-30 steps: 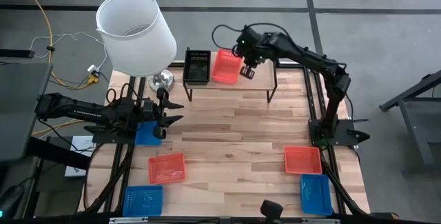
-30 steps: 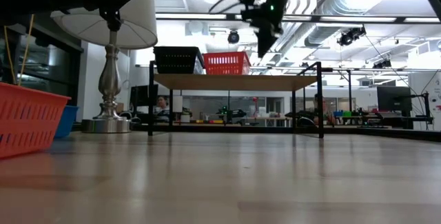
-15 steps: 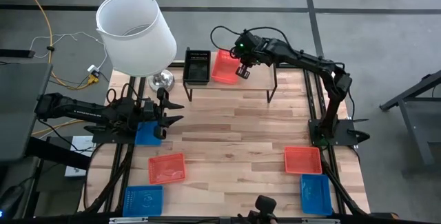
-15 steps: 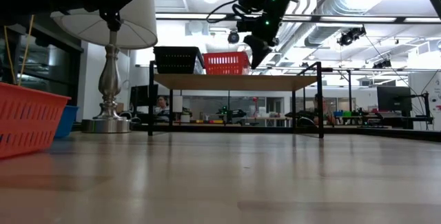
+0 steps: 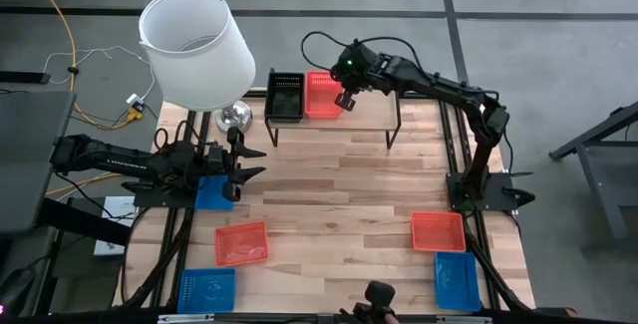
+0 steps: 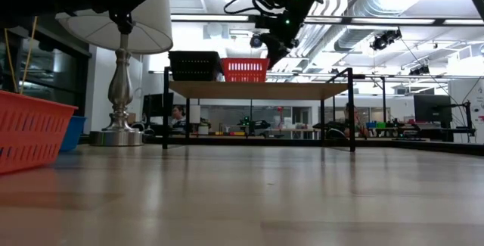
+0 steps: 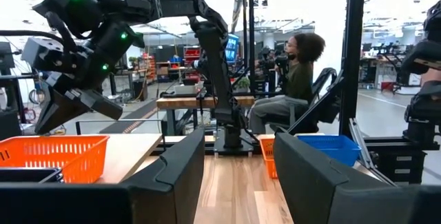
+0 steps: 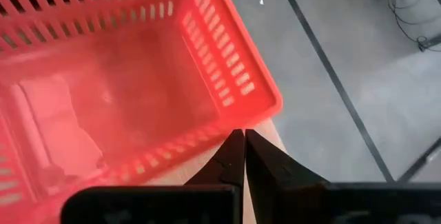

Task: Stack baskets on shelf by color
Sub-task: Put the top orange bin on the shelf, then stack the right orange bin on top of the orange bin on the shelf

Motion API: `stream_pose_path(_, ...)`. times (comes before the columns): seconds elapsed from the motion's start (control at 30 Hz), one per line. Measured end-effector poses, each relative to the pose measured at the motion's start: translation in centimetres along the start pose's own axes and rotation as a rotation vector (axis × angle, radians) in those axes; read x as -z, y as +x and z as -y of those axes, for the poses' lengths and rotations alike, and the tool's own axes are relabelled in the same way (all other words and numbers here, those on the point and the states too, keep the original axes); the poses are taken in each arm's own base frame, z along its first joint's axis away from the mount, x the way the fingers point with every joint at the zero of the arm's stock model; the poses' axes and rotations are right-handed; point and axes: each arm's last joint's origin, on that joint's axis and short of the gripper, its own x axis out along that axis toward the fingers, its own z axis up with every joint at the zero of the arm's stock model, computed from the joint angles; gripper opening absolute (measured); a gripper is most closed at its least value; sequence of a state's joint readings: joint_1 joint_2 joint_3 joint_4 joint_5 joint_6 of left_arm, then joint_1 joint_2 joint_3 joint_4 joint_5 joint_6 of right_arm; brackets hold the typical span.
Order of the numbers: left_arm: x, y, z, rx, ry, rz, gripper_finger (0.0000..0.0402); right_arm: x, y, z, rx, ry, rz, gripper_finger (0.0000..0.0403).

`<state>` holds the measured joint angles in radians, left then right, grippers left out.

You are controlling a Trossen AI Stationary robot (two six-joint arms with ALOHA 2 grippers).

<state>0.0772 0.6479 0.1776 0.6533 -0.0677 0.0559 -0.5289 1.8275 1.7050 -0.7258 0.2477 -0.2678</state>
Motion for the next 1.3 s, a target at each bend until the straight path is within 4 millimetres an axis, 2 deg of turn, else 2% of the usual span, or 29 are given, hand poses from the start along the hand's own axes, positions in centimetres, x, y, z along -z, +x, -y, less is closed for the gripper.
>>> stream_pose_path(0.1, 0.0, 0.0, 0.0, 0.000, 0.000, -0.001, 0.0161, 0.3, -0.4, 0.1, 0.032, 0.000, -0.032, 0.0000)
stream_pose_path(0.3, 0.0, 0.0, 0.0, 0.000, 0.000, -0.002, 0.0161, 0.9, -0.5, -0.2, -0.039, 0.044, -0.083, 0.0000)
stream_pose_path(0.73, 0.0, 0.0, 0.0, 0.000, -0.001, -0.002, 0.0161, 0.6, -1.0, -2.7, -0.134, 0.005, -0.087, 0.0000)
stream_pose_path(1.03, 0.0, 0.0, 0.0, 0.000, -0.003, 0.000, 0.0161, 0.8, -1.3, -3.2, -0.145, -0.014, -0.120, 0.0000)
stream_pose_path(1.1, 0.0, 0.0, 0.0, 0.000, -0.001, 0.000, 0.0161, 1.2, -1.7, -3.0, -0.123, -0.014, -0.159, 0.0000)
stream_pose_path(1.3, 0.0, 0.0, 0.0, 0.001, 0.000, 0.000, 0.0161, 2.3, -4.5, -2.7, -0.153, 0.038, -0.224, 0.0000)
